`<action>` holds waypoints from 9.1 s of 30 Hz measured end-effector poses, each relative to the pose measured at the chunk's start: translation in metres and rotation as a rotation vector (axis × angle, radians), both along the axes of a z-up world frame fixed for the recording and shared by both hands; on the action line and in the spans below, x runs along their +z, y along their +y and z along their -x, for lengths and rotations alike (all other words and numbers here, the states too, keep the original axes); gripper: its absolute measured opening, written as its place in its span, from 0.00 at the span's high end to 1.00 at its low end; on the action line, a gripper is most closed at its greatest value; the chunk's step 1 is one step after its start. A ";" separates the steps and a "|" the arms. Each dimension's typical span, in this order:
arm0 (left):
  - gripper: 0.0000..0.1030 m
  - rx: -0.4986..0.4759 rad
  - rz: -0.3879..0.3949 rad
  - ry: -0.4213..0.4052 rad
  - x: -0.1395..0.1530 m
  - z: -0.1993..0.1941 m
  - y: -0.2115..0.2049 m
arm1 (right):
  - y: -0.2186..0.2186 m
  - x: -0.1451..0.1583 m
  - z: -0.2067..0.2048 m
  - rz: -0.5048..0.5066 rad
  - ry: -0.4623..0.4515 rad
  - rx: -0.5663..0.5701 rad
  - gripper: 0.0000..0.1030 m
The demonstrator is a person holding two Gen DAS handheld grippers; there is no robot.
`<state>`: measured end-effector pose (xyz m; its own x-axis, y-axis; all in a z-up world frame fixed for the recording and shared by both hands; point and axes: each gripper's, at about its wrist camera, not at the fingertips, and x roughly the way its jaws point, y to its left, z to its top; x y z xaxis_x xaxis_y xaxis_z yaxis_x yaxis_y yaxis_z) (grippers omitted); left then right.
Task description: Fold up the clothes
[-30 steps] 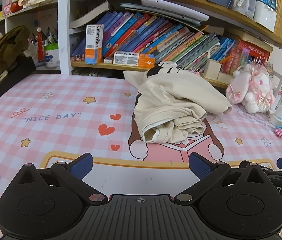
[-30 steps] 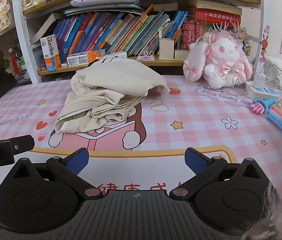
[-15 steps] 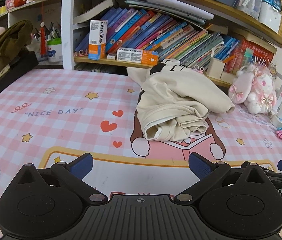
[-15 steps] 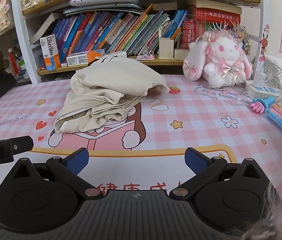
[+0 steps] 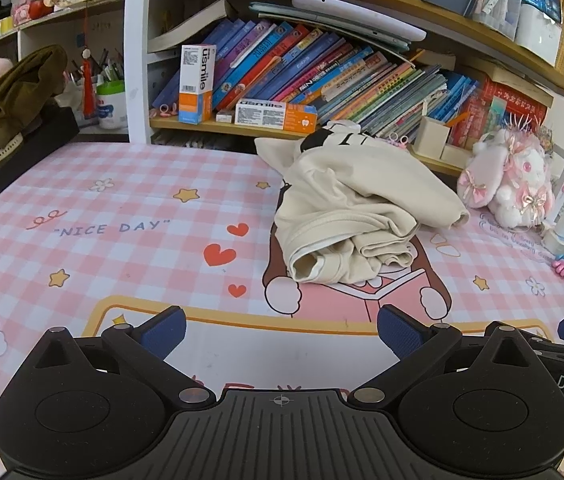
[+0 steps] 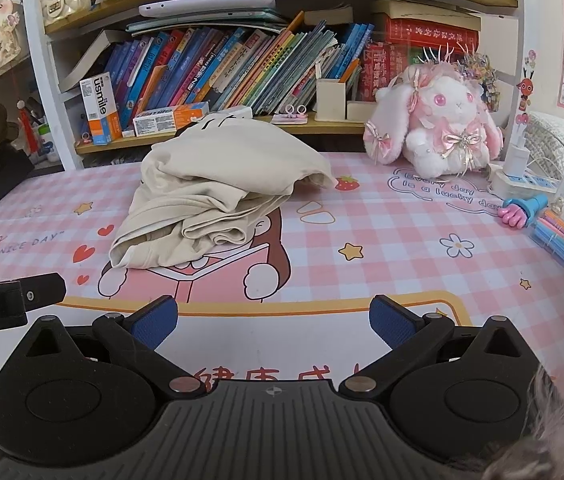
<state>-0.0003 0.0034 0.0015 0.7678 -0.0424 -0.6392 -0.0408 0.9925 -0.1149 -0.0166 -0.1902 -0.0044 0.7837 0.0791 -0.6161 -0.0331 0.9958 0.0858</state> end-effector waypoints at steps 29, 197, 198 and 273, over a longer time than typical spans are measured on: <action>0.00 0.008 -0.020 0.013 -0.001 -0.001 -0.004 | -0.002 -0.001 -0.002 -0.012 0.009 -0.009 0.00; 0.92 0.006 -0.175 -0.508 0.158 -0.086 0.044 | -0.039 0.229 -0.042 0.057 -0.649 0.527 0.96; 0.92 -0.004 -0.162 -0.411 0.130 -0.108 0.046 | -0.032 0.202 -0.068 0.076 -0.538 0.522 0.96; 0.19 -0.264 -0.297 0.169 -0.043 -0.015 0.010 | 0.000 0.005 -0.108 0.278 -0.031 0.414 0.93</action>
<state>0.0146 0.0138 -0.0420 0.6386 -0.0182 -0.7693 0.2252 0.9603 0.1643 0.0916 -0.1903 0.0009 0.7393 0.2232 -0.6353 -0.4288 0.8835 -0.1885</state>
